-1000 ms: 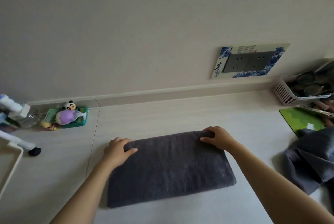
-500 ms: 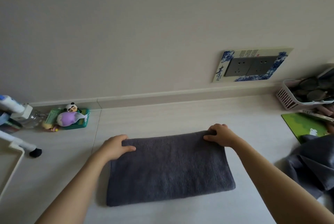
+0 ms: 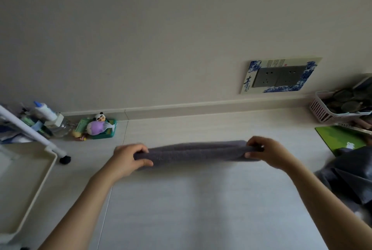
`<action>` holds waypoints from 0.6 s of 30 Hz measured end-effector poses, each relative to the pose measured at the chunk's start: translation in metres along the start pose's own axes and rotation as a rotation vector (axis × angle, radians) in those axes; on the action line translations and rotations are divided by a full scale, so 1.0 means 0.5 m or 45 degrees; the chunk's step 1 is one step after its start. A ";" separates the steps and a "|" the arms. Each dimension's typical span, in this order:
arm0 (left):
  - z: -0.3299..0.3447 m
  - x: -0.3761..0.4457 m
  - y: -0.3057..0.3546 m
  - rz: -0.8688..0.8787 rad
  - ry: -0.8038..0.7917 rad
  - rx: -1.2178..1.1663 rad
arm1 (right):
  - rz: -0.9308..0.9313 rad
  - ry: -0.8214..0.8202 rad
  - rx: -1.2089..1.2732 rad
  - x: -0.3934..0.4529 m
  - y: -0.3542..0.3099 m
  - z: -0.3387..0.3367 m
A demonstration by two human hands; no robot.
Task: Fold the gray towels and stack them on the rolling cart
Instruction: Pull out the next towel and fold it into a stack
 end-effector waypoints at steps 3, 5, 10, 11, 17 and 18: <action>0.110 -0.037 -0.063 -0.209 -0.296 -0.003 | 0.143 -0.216 -0.136 -0.036 0.059 0.091; 0.161 -0.056 -0.078 -0.282 -0.394 -0.082 | 0.209 -0.266 -0.139 -0.058 0.079 0.133; 0.182 -0.050 -0.037 -0.142 -0.010 0.187 | 0.110 -0.071 -0.233 -0.061 0.067 0.177; 0.187 -0.042 -0.024 -0.084 0.066 0.235 | 0.106 -0.032 -0.246 -0.056 0.061 0.185; 0.255 0.020 0.061 0.132 0.153 0.181 | 0.070 0.015 -0.281 -0.015 0.015 0.244; 0.276 0.029 0.067 0.108 0.093 0.215 | 0.064 0.036 -0.281 -0.009 0.008 0.255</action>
Point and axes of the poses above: each hand's wrist, its own x-axis towards the middle knuckle, its own z-axis out of the palm, y = z × x, the point moved 5 cm from there along x, towards the middle knuckle, and after that the axes turned 2 degrees about -y, right-handed, at the moved point
